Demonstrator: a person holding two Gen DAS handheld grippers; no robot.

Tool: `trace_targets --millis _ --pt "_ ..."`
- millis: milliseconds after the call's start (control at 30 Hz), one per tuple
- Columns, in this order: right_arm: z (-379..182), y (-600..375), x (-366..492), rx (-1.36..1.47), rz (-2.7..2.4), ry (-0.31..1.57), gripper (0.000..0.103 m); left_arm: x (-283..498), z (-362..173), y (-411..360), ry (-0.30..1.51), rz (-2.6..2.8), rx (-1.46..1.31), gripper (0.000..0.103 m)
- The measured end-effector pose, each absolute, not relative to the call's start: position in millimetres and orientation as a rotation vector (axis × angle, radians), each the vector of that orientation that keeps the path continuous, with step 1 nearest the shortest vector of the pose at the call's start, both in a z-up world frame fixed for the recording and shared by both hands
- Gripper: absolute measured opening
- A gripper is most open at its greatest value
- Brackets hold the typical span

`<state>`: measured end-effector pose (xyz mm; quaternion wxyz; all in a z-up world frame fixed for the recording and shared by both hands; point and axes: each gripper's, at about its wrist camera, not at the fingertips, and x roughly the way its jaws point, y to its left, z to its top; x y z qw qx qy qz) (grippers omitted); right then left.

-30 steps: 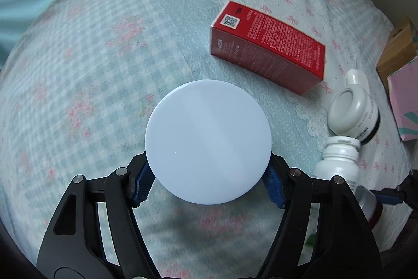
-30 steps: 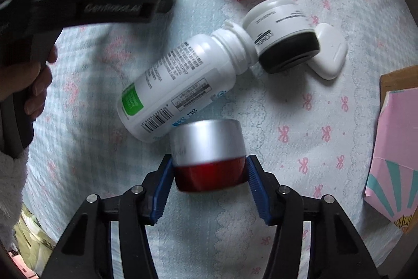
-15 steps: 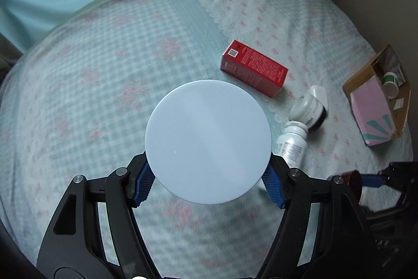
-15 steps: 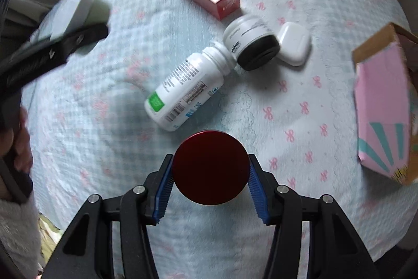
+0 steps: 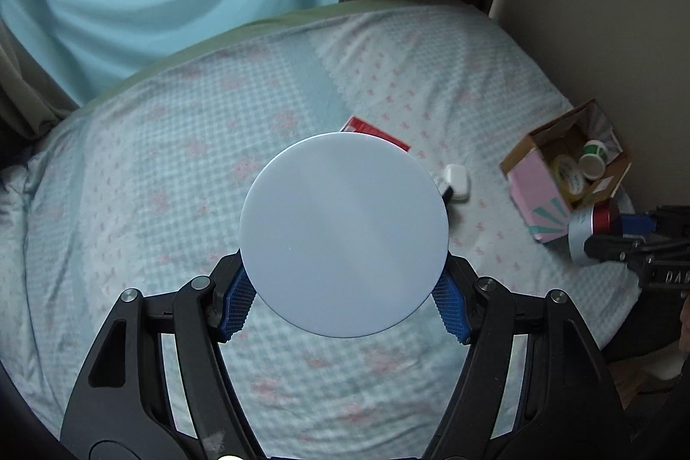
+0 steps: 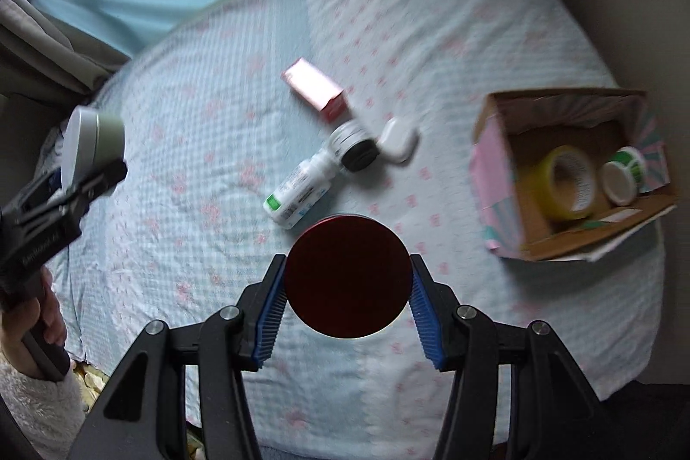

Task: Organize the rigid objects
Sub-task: 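Carry the white jar and red-lidded jar with both tools over the box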

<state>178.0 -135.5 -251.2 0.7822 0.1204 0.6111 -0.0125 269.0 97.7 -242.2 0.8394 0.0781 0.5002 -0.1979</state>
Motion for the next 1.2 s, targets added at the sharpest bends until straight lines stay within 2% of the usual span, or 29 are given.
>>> trace_targets --millis 267,467,800,1200 --pt "-217 -235 155 0.256 -0.018 1.276 0.049 223 -204 9 1.042 -0.385 0.114 0.067" --pt "-209 -328 158 0.241 -0.015 1.274 0.049 203 -199 -80 1.066 -0.380 0.066 0.067" --pt "-242 -431 203 0.249 -0.008 1.325 0.049 203 -240 -212 1.169 -0.426 0.058 0.067" --pt "-321 -493 255 0.220 0.008 1.416 0.049 249 -315 -310 1.283 -0.504 0.193 0.067"
